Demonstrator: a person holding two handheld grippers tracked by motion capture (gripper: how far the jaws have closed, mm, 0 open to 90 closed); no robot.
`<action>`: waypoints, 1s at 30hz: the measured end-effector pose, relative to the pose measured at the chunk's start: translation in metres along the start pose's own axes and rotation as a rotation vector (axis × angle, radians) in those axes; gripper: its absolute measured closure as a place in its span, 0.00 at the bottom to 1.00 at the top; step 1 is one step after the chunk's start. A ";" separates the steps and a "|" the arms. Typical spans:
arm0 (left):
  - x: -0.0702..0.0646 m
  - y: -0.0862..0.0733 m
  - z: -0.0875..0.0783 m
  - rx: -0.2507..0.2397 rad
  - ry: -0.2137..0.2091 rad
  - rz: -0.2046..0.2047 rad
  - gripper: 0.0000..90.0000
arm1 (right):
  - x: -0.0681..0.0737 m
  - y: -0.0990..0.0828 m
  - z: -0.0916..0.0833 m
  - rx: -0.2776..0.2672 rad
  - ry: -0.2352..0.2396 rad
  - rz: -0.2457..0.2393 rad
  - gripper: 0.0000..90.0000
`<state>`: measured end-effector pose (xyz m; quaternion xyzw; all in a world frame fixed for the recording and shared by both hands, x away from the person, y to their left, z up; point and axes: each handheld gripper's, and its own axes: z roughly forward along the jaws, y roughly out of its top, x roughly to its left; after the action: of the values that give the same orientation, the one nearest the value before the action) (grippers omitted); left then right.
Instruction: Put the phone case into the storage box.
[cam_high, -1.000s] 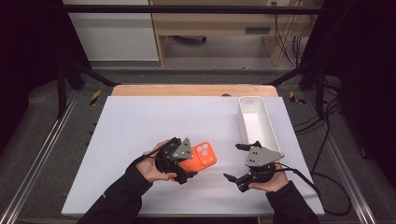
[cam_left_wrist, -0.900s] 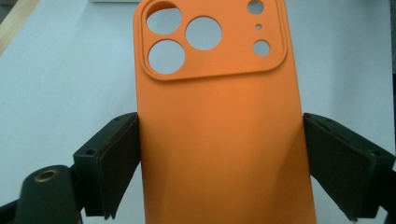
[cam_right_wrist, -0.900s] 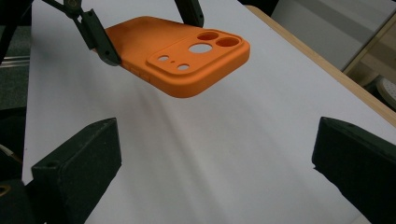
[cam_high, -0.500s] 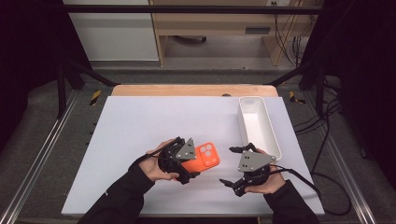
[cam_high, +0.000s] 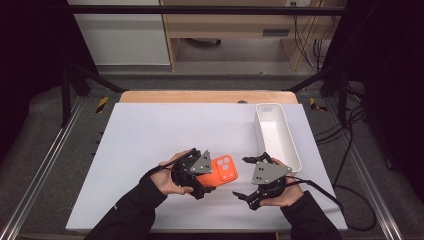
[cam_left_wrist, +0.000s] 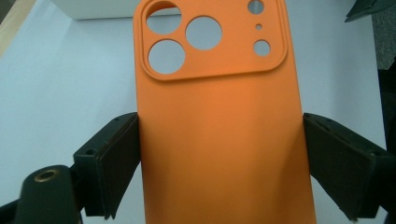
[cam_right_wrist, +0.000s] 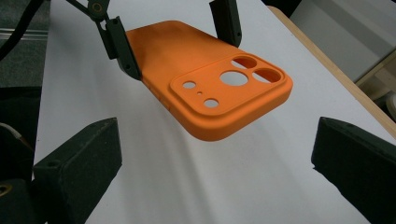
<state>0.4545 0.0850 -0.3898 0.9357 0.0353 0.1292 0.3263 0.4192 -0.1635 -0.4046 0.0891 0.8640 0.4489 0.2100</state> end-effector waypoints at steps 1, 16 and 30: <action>0.000 0.000 0.000 0.000 -0.002 0.003 0.15 | 0.000 0.000 0.000 -0.001 0.001 -0.001 0.02; -0.008 0.005 0.002 0.006 -0.035 0.042 0.15 | -0.003 -0.002 0.004 0.014 0.040 -0.021 0.02; -0.012 0.010 0.003 0.000 -0.061 0.061 0.15 | -0.004 -0.003 0.008 0.002 0.089 -0.027 0.03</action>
<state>0.4436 0.0739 -0.3888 0.9398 -0.0033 0.1106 0.3232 0.4270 -0.1608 -0.4102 0.0575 0.8740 0.4488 0.1773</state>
